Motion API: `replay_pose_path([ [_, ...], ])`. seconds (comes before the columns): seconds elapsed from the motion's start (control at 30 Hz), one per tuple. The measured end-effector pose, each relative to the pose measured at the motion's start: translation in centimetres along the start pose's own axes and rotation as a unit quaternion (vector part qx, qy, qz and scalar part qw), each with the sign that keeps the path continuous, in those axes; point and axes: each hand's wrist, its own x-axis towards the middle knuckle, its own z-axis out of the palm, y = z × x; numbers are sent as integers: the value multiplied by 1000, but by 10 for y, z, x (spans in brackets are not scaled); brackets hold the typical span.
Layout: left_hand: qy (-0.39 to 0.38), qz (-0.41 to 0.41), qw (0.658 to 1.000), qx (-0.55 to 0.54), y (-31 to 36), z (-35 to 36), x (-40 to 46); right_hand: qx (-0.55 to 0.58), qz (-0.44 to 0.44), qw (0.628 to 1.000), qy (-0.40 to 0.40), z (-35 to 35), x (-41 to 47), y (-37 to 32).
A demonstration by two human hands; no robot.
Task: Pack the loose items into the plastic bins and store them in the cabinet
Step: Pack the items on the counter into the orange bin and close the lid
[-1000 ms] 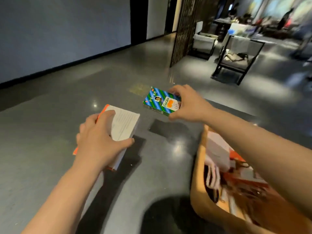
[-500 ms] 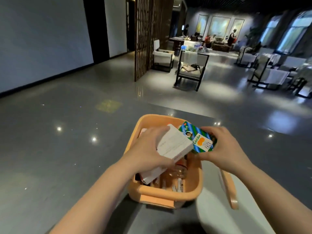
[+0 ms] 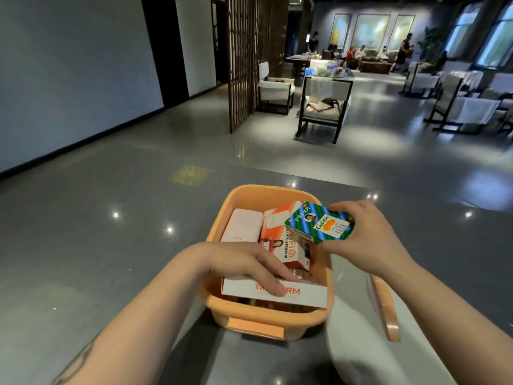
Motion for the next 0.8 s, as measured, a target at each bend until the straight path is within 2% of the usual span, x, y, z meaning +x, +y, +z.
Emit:
replay_pose_path([
  [0.07, 21, 11, 999, -32, -5, 1, 2, 3, 3, 1000, 0, 4, 0, -2],
  [0.23, 75, 12, 997, -3, -19, 12, 16, 5, 3, 1000, -10, 14, -1, -10],
  [0.37, 192, 57, 980, 1, -27, 12, 13, 3, 6, 1000, -25, 20, -5, -13],
  [0.43, 322, 79, 943, -16, -34, 12, 10, 3, 12, 1000, -5, 25, -8, -14],
  [0.5, 486, 69, 871, -9, -39, 13, 9, -9, 6, 999, 31, 33, -8, -18],
  [0.57, 586, 19, 809, 42, -40, 14, 10, -38, 0, 998, 54, 44, -2, -27],
  [0.63, 608, -14, 790, 83, -40, 14, 12, -62, 8, 996, 61, 57, 7, -37],
  [0.8, 604, -53, 785, 132, -42, 16, 13, -141, 49, 988, 29, 90, 23, -48],
])
